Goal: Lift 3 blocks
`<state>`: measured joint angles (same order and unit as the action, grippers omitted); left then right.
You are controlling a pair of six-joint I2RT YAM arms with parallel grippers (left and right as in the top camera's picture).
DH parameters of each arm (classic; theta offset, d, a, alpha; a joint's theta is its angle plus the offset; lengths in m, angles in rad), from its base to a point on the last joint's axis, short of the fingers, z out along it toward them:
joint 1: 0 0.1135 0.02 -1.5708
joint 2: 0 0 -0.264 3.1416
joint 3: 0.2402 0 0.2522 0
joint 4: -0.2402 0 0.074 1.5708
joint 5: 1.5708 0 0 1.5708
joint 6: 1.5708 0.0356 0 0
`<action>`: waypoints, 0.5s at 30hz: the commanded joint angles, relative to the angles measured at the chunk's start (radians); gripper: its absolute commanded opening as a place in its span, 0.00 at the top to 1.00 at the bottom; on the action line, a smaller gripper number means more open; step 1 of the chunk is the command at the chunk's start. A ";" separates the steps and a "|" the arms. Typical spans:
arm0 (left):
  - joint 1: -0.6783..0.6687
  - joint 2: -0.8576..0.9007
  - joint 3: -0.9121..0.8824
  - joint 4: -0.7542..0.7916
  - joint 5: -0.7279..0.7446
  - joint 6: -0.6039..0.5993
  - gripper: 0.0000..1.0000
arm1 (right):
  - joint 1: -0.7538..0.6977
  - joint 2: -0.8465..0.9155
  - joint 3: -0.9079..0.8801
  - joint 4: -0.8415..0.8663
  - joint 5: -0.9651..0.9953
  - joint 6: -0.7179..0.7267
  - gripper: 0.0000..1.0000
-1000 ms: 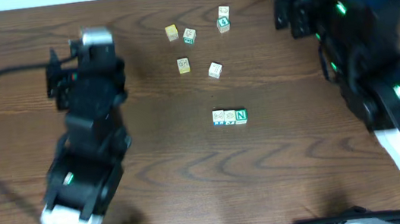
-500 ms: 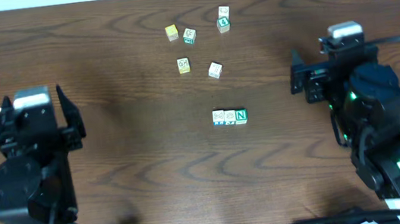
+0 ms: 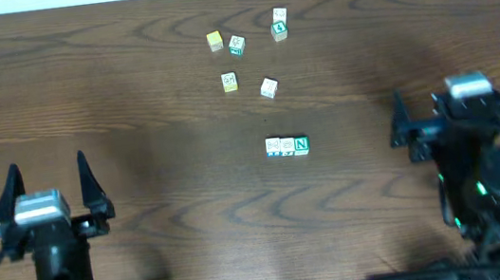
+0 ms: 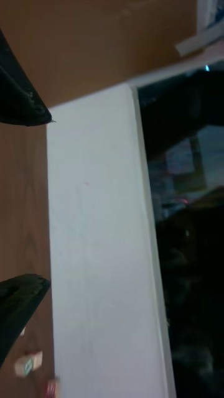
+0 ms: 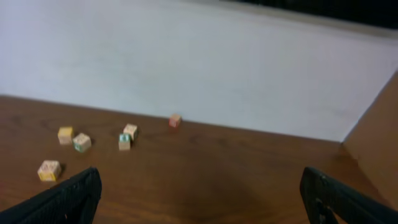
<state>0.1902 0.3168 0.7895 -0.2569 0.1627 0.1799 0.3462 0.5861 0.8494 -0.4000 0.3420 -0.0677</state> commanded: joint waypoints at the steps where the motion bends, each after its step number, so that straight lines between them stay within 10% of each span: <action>1: 0.006 -0.037 0.002 -0.027 0.108 -0.010 0.23 | -0.007 -0.118 -0.053 -0.008 0.016 -0.017 0.01; 15: 0.011 -0.200 0.000 -0.110 0.170 -0.011 0.23 | -0.010 -0.581 -0.269 -0.194 0.082 -0.091 0.01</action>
<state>0.1955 0.1177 0.7895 -0.3599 0.2905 0.1795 0.3462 0.0418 0.6022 -0.5724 0.3740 -0.1291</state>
